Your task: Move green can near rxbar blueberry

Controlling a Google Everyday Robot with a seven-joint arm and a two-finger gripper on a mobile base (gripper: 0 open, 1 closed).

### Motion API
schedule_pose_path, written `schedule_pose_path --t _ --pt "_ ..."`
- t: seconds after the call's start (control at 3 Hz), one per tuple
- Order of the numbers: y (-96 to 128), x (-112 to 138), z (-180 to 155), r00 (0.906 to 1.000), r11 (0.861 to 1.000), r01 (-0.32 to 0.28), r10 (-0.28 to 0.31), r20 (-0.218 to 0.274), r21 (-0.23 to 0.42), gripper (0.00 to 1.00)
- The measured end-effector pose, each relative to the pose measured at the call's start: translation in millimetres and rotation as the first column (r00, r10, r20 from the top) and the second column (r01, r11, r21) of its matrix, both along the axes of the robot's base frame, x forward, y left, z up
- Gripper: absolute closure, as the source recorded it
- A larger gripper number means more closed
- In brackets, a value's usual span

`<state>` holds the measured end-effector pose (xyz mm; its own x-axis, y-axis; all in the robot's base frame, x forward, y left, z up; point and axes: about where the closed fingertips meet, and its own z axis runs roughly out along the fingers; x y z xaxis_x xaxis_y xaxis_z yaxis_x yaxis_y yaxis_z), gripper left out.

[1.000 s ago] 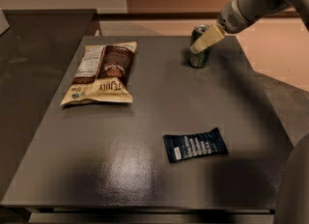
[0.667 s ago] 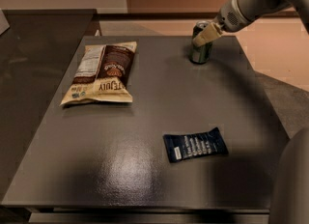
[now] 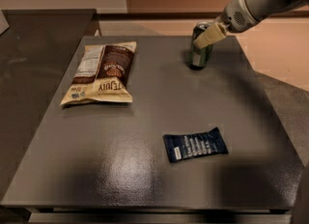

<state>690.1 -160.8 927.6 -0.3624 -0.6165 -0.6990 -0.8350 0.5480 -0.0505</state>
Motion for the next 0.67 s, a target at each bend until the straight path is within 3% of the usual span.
schedule_pose_path --t 0.67 --pt "6.3 -95.0 25.4 0.986 0.986 -0.167 0.167 -0.002 0.016 1.0"
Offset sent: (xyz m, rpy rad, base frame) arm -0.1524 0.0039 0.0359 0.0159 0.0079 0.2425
